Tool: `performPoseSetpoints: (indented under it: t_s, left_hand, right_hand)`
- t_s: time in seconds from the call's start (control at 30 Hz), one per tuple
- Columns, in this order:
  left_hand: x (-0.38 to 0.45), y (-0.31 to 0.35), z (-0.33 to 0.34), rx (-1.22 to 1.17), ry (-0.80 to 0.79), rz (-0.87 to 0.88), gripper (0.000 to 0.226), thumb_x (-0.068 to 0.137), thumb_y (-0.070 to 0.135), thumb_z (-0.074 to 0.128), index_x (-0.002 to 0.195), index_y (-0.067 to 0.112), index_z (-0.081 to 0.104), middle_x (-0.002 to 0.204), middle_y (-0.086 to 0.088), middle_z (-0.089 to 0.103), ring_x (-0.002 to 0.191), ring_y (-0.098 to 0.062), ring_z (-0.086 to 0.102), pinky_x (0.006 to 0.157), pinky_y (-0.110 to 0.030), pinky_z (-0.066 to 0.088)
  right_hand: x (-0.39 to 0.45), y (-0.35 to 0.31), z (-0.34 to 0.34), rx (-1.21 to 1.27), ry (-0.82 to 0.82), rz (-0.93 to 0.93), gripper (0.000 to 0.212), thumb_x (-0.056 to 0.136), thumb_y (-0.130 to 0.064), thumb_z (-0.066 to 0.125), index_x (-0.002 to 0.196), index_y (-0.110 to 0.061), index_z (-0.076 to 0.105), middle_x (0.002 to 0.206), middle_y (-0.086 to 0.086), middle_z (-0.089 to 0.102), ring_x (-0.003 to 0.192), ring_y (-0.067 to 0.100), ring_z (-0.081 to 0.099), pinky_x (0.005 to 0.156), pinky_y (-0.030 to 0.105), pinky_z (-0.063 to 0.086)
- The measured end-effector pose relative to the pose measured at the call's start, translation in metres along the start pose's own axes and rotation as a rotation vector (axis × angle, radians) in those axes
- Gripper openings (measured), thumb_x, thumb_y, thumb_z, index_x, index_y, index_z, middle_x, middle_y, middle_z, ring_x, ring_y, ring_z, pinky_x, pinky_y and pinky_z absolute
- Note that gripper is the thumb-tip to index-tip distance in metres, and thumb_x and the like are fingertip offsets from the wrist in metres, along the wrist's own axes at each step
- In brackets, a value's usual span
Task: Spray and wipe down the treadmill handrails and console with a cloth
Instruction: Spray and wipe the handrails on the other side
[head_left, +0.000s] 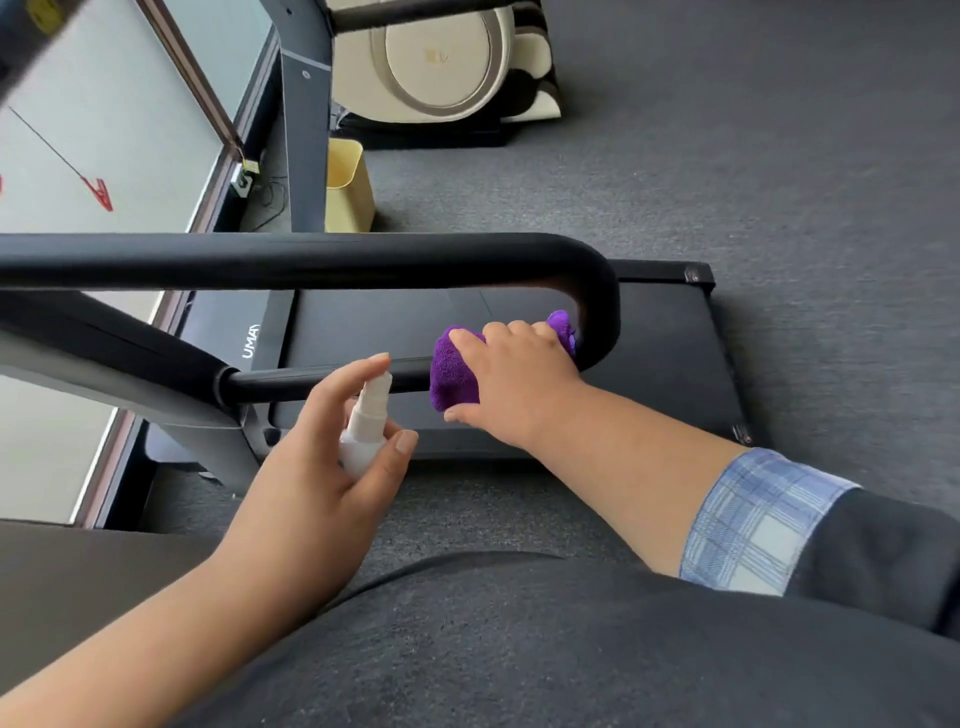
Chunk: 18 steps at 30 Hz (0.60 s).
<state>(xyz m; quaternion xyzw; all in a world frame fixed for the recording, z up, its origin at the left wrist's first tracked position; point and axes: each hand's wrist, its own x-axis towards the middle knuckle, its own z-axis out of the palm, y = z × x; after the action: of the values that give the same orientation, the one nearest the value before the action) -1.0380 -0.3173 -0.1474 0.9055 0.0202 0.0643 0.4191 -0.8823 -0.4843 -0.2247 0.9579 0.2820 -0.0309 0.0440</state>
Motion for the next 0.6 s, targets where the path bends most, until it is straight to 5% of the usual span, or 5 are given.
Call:
performPoseSetpoints:
  t_s: [0.33, 0.47, 0.6]
  left_hand:
    - [-0.017, -0.01, -0.011, 0.018, 0.055, -0.052, 0.049, 0.081, 0.058, 0.053, 0.124, 0.072, 0.031, 0.098, 0.027, 0.064, 0.065, -0.003, 0.063, 0.058, -0.006, 0.044]
    - [-0.009, -0.03, -0.035, 0.007, 0.075, -0.062, 0.049, 0.081, 0.058, 0.053, 0.124, 0.071, 0.032, 0.097, 0.027, 0.063, 0.055, -0.005, 0.058, 0.053, -0.023, 0.046]
    - [0.002, -0.059, -0.068, -0.007, 0.085, -0.072, 0.051, 0.082, 0.054, 0.057, 0.125, 0.069, 0.034, 0.096, 0.022, 0.065, 0.066, -0.01, 0.061, 0.06, -0.032, 0.047]
  right_hand:
    - [0.004, -0.009, 0.011, -0.048, 0.111, 0.0, 0.078, 0.079, -0.085, 0.045, 0.13, -0.025, 0.049, 0.104, 0.001, 0.063, 0.095, 0.028, 0.06, 0.081, 0.043, 0.04]
    - [0.018, -0.031, 0.01, -0.028, 0.108, 0.022, 0.076, 0.079, -0.085, 0.043, 0.125, -0.026, 0.051, 0.105, -0.001, 0.063, 0.096, 0.025, 0.06, 0.081, 0.042, 0.039]
    - [0.035, -0.072, 0.01, -0.011, 0.096, 0.012, 0.076, 0.081, -0.083, 0.044, 0.131, -0.026, 0.049, 0.111, 0.0, 0.063, 0.099, 0.025, 0.06, 0.084, 0.043, 0.039]
